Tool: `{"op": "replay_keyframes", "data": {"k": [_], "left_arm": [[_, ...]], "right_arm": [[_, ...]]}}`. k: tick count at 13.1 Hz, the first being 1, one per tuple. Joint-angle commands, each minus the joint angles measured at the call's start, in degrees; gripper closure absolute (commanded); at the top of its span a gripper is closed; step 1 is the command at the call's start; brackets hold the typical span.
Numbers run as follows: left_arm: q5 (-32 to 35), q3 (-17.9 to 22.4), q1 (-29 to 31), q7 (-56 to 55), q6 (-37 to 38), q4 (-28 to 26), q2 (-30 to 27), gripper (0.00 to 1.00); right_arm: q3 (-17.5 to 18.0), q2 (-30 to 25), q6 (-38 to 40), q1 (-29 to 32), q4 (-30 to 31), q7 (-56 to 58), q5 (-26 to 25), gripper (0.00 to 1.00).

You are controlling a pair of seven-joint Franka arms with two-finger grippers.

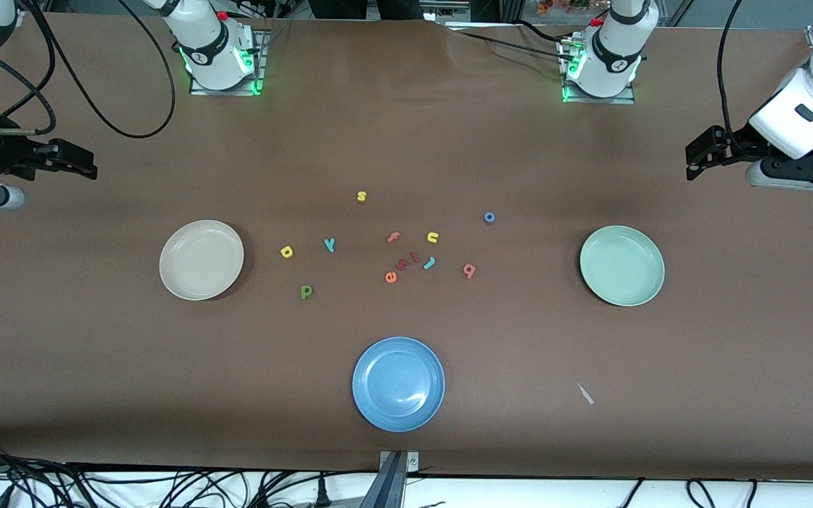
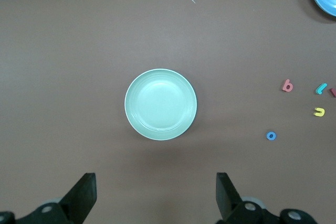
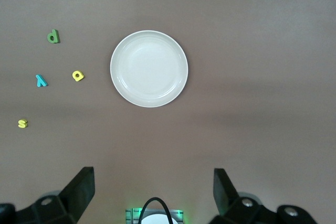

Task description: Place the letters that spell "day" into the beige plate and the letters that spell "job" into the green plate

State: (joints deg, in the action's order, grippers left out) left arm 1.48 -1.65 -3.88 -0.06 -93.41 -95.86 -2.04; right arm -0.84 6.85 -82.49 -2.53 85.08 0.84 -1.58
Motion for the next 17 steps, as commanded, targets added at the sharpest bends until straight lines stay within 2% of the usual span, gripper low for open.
{"op": "replay_keyframes", "data": {"k": [1,17], "left_arm": [[0.28,0.16,0.01,0.94,0.33,1.38,0.46,0.00],[0.37,-0.55,-0.34,0.94,0.42,1.38,0.37,0.00]], "right_arm": [[-0.04,0.35,1.27,0.07,-1.32,0.74,0.70,0.00],[-0.04,0.35,1.27,0.07,-1.23,0.74,0.70,0.00]]}}
